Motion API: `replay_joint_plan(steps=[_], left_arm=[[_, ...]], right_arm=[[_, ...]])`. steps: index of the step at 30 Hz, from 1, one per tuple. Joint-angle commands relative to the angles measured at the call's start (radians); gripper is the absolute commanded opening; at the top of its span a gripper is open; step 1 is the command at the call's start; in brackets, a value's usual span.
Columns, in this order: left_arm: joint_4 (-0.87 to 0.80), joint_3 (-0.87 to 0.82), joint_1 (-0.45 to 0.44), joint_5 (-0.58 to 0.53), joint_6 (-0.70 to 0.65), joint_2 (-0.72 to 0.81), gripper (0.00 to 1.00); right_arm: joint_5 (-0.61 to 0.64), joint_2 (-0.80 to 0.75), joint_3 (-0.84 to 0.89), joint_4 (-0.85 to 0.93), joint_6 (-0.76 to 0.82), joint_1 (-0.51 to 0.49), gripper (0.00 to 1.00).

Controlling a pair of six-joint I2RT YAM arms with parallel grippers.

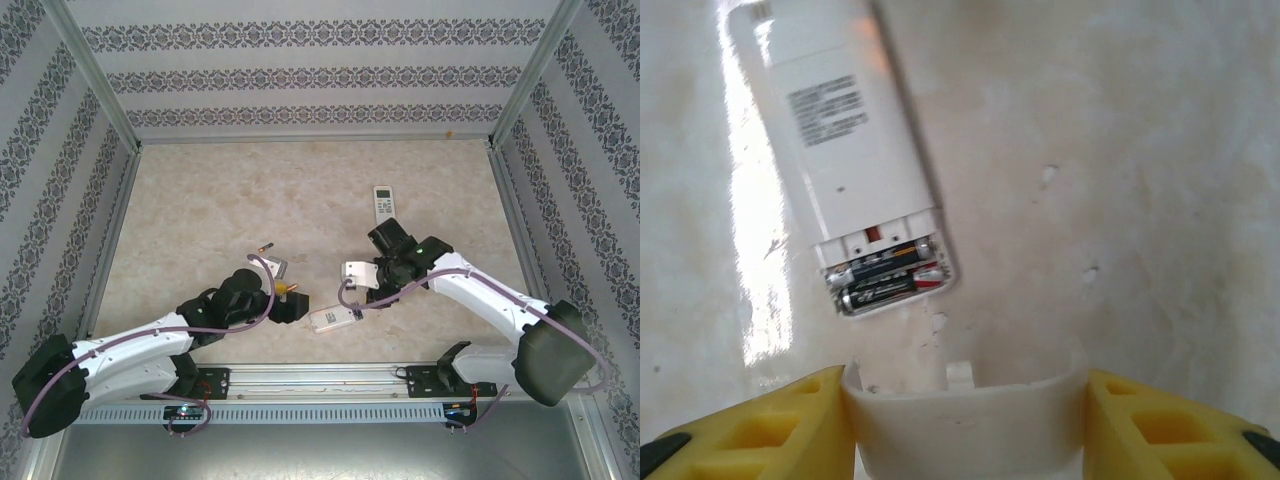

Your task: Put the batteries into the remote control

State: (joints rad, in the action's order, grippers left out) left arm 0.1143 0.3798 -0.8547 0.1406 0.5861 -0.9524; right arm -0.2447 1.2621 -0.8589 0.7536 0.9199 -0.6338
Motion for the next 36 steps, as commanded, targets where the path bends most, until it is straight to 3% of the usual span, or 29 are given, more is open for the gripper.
replay_joint_plan(steps=[1, 7, 16, 36], left_arm=[[-0.018, -0.008, 0.011, -0.027, -0.009, 0.016, 0.84], [-0.01, -0.009, 0.013, -0.017, -0.005, 0.007, 0.85], [-0.004, -0.018, 0.013, -0.016, -0.004, 0.007, 0.87], [0.011, -0.029, 0.013, -0.013, 0.004, 0.006, 0.88]], right_arm=[[0.009, 0.039, 0.005, 0.034, 0.177, -0.054, 0.48], [0.03, 0.168, -0.035, 0.032, 0.197, -0.109, 0.48], [0.067, 0.288, -0.046, -0.031, 0.109, -0.147, 0.52], [0.058, 0.346, -0.056, -0.016, 0.04, -0.178, 0.62]])
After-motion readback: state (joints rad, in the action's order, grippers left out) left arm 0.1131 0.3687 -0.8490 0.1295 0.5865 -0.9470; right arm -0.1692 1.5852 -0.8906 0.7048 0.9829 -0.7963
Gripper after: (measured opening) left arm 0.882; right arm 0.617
